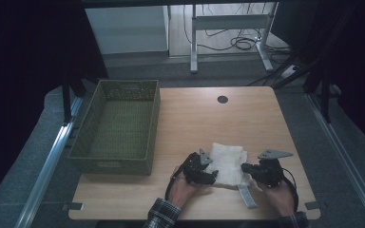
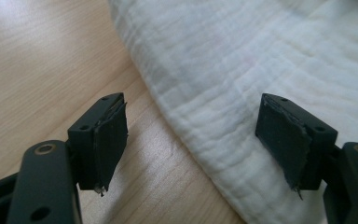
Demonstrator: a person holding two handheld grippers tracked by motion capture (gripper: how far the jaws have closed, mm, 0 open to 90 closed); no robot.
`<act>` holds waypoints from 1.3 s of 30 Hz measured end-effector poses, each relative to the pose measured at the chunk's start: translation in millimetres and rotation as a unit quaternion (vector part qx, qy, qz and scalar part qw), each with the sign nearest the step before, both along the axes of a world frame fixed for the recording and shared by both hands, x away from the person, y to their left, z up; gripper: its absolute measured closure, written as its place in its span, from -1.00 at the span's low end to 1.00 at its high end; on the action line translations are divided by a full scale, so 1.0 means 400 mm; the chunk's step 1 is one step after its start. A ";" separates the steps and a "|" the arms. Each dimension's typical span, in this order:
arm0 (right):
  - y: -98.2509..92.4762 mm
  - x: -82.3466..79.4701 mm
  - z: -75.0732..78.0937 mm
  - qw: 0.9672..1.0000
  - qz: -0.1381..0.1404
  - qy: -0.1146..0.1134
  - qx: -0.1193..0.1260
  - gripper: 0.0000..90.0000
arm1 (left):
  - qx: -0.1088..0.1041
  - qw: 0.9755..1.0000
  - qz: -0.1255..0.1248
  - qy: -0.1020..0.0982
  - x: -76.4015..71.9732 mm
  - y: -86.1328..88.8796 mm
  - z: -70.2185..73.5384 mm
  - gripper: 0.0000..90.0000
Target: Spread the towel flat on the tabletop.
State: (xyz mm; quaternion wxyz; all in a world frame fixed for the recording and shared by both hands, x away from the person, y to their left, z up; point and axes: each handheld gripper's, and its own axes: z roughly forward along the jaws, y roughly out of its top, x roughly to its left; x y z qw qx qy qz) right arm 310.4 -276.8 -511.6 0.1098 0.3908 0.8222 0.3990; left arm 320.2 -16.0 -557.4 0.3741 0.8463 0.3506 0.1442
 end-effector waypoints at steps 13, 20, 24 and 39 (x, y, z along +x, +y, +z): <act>-0.050 -0.030 -0.023 0.997 -0.050 0.006 -0.050 0.46 | -0.024 1.000 -0.003 -0.016 -0.022 -0.005 0.038 -0.46; -0.018 -0.032 -0.042 0.996 -0.034 0.004 -0.081 0.38 | -0.042 0.991 -0.127 -0.004 -0.074 -0.106 0.070 -0.05; -0.025 -0.028 -0.062 0.997 -0.033 0.010 -0.067 0.38 | -0.015 0.989 -0.150 -0.001 -0.080 -0.152 0.046 0.17; -0.014 -0.029 -0.070 0.998 -0.028 0.004 -0.062 0.39 | -0.083 0.981 -0.173 0.010 -0.059 -0.187 0.110 0.96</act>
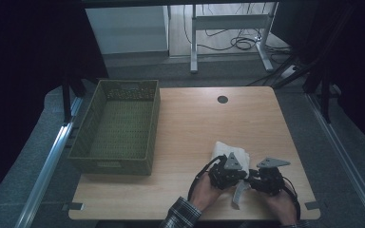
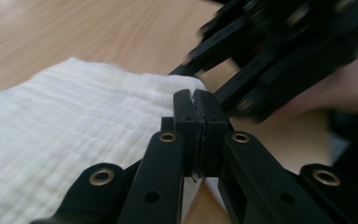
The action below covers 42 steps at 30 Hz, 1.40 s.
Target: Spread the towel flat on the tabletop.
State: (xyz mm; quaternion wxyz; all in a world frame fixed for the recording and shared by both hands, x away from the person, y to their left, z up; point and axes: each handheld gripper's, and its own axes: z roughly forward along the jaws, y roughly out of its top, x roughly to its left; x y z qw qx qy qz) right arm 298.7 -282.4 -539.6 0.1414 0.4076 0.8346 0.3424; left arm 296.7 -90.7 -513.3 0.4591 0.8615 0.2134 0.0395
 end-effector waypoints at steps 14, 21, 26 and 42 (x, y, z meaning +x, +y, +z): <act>-0.073 -0.003 0.051 0.999 -0.021 -0.016 0.039 0.16 | 0.067 0.997 -0.023 0.016 0.003 -0.032 -0.083 0.73; -0.019 0.021 0.017 1.000 -0.013 -0.012 -0.014 0.09 | 0.022 1.000 -0.006 0.022 0.002 0.016 -0.033 0.14; -0.023 0.020 0.014 1.000 -0.009 -0.006 -0.016 0.17 | 0.029 0.995 0.090 -0.014 0.041 0.113 -0.017 -0.16; 0.031 0.061 0.015 1.000 -0.016 -0.004 0.001 0.66 | 0.027 0.984 0.175 0.017 0.085 0.199 -0.093 -0.14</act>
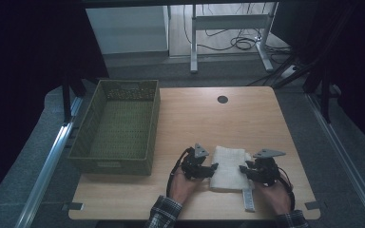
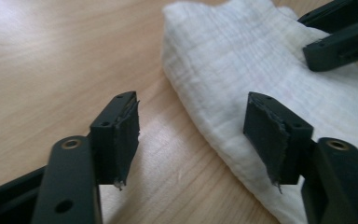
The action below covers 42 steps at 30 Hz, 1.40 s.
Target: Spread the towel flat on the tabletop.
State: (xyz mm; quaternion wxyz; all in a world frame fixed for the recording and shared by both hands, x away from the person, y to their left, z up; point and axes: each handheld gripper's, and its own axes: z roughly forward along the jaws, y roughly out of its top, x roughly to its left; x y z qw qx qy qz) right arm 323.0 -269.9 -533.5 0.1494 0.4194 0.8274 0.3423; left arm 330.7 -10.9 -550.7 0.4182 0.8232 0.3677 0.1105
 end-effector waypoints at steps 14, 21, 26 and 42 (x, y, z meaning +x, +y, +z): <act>0.025 -0.076 0.206 0.997 0.020 -0.068 0.037 0.93 | -0.052 0.998 0.023 -0.019 -0.004 0.013 0.050 -0.36; -0.051 -0.023 0.047 0.999 -0.040 0.021 0.011 0.91 | -0.021 1.000 0.010 -0.004 0.005 -0.024 0.012 -0.39; -0.068 -0.022 0.005 0.999 -0.046 0.017 0.013 0.72 | 0.024 1.000 0.009 -0.005 0.013 -0.048 -0.006 -0.46; -0.052 -0.005 -0.004 0.999 -0.042 -0.009 -0.027 0.49 | 0.028 0.999 0.034 -0.029 0.059 -0.072 0.041 -0.64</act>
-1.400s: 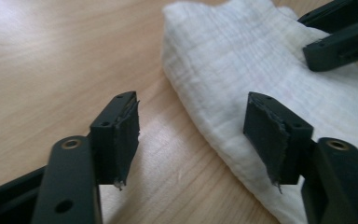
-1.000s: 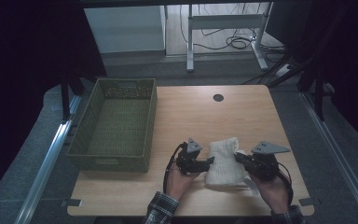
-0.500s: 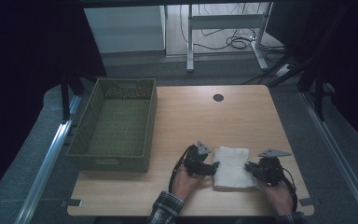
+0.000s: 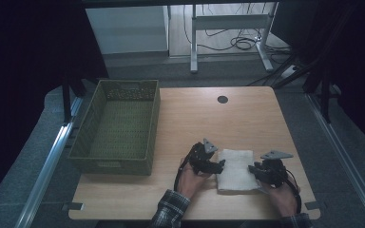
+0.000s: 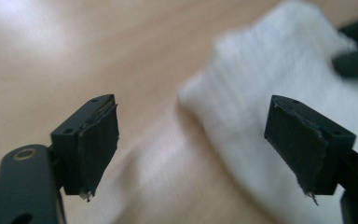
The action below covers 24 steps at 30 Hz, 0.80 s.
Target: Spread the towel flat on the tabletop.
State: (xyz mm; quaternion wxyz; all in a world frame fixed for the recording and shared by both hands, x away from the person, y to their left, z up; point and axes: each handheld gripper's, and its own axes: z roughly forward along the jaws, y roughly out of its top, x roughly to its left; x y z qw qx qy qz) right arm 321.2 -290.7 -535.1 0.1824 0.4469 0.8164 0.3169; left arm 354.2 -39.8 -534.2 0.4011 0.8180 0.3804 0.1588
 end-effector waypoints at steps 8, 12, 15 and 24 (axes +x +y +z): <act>0.006 0.004 -0.007 1.000 0.008 -0.005 0.012 0.50 | 0.052 0.998 0.043 0.019 0.069 -0.016 -0.046 -0.54; 0.006 0.006 -0.009 1.000 0.009 -0.004 0.020 0.49 | 0.062 0.997 0.042 -0.001 0.052 -0.013 -0.029 -0.55; 0.015 0.009 -0.010 1.000 0.009 -0.006 0.020 0.49 | 0.035 0.999 0.039 -0.004 0.030 0.010 -0.009 -0.57; 0.030 -0.001 0.007 0.999 0.017 -0.018 0.029 0.31 | -0.004 1.000 0.005 0.001 -0.055 0.064 0.006 -0.64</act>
